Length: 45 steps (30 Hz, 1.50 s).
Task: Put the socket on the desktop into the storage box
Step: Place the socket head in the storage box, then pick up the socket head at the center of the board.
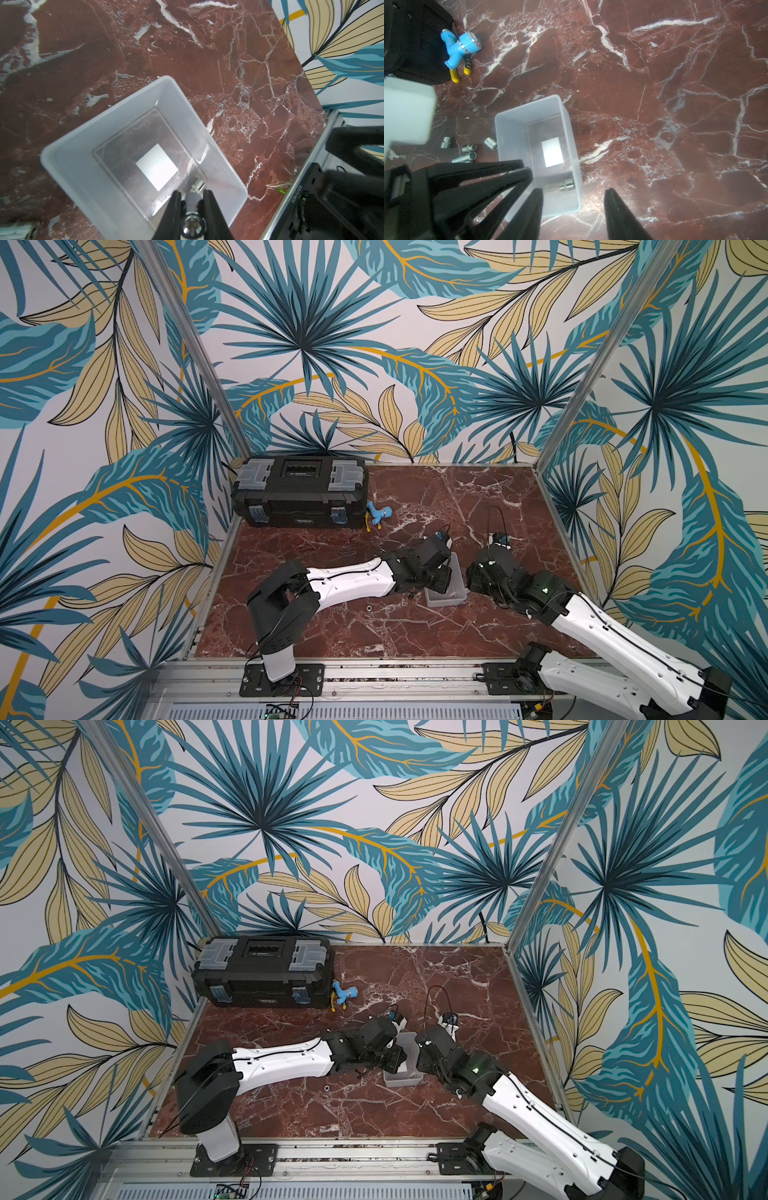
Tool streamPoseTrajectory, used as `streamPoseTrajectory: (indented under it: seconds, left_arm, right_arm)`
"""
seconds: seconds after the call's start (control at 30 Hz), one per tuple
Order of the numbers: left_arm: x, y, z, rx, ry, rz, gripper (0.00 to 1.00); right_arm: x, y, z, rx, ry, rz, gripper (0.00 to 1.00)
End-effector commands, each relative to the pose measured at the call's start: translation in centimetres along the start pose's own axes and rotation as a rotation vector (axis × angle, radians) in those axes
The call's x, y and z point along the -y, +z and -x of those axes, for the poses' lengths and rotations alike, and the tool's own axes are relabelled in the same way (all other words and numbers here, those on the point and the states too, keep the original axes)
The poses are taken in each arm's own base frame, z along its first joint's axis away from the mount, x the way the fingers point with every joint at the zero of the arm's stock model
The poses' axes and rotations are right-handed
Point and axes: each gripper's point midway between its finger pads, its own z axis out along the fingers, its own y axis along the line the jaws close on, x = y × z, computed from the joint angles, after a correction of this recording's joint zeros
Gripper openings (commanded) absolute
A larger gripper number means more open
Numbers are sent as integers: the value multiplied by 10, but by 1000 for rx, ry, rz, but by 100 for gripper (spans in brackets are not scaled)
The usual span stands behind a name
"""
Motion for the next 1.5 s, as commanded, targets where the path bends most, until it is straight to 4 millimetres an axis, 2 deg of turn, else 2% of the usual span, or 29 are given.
streamPoseTrajectory:
  seconds: [0.0,0.07,0.1,0.17,0.23,0.33,0.4,0.53,0.67,0.8,0.87,1.0,1.1,1.17,1.3,1.47]
  left_arm:
    - [6,-1,14,29,35,18,0]
    - [5,0,13,29,35,25,0]
    - [0,0,8,8,38,45,4]
    - [-1,-3,10,19,38,53,24]
    - [-1,-10,16,41,42,58,39]
    - [1,-25,27,83,52,71,49]
    - [1,-37,34,109,58,81,53]
    - [-13,-77,46,184,62,167,54]
    - [-57,-123,41,250,-12,296,51]
    - [-118,-170,16,300,-148,417,48]
    - [-140,-189,2,349,-190,454,48]
    - [-165,-215,-23,382,-242,477,51]
    - [-175,-224,-32,383,-275,494,51]
    - [-179,-223,-37,372,-301,489,51]
    - [-183,-213,-43,348,-353,457,51]
    - [-187,-200,-51,311,-391,426,51]
  right_arm:
    - [3,2,-7,-22,-5,0,52]
    - [0,2,-8,-32,-11,13,51]
    - [-3,2,-9,-40,-15,24,50]
    - [-9,3,-10,-59,-29,45,49]
    - [-16,4,-12,-73,-42,72,48]
    - [-28,3,-11,-79,-61,110,47]
    - [-40,0,-11,-73,-88,146,47]
    - [-71,-10,-13,-54,-180,205,47]
    - [-100,-9,-21,-55,-249,227,47]
    - [-133,2,-39,-88,-299,276,47]
    - [-148,8,-47,-108,-337,283,47]
    - [-163,32,-58,-140,-392,235,47]
    - [-173,55,-65,-174,-435,191,47]
    - [-178,71,-66,-200,-446,168,47]
    - [-181,101,-66,-247,-449,132,46]
    - [-177,123,-67,-272,-453,97,46]
